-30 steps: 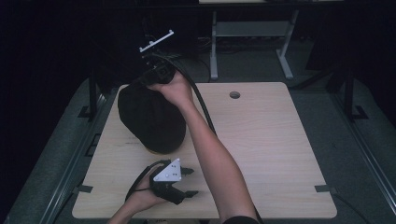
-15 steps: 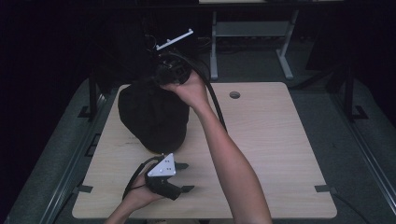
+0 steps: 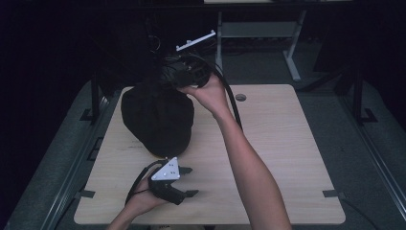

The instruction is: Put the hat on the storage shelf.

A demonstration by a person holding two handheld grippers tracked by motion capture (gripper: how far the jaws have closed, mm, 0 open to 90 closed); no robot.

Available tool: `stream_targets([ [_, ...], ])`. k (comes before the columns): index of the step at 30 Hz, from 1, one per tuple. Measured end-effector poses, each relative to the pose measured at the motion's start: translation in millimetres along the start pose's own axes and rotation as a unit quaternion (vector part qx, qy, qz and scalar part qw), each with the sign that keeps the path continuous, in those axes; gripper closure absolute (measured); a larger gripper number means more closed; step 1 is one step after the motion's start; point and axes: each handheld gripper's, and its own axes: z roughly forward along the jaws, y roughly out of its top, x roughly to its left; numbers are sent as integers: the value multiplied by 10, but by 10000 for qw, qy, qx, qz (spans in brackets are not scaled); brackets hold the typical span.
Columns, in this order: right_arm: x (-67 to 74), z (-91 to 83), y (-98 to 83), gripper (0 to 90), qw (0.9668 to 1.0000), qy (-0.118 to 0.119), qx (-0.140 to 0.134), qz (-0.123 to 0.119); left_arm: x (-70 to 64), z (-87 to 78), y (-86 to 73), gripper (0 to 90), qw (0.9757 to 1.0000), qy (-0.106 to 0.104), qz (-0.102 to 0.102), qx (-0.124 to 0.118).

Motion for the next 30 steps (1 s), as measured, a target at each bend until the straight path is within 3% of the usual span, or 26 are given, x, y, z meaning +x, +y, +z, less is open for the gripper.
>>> stream_targets([
  [30, -114, -438, -348, 275, 9999, -37, 12, 143, 35, -13, -40, 264, 9998, 5, -163, -65],
])
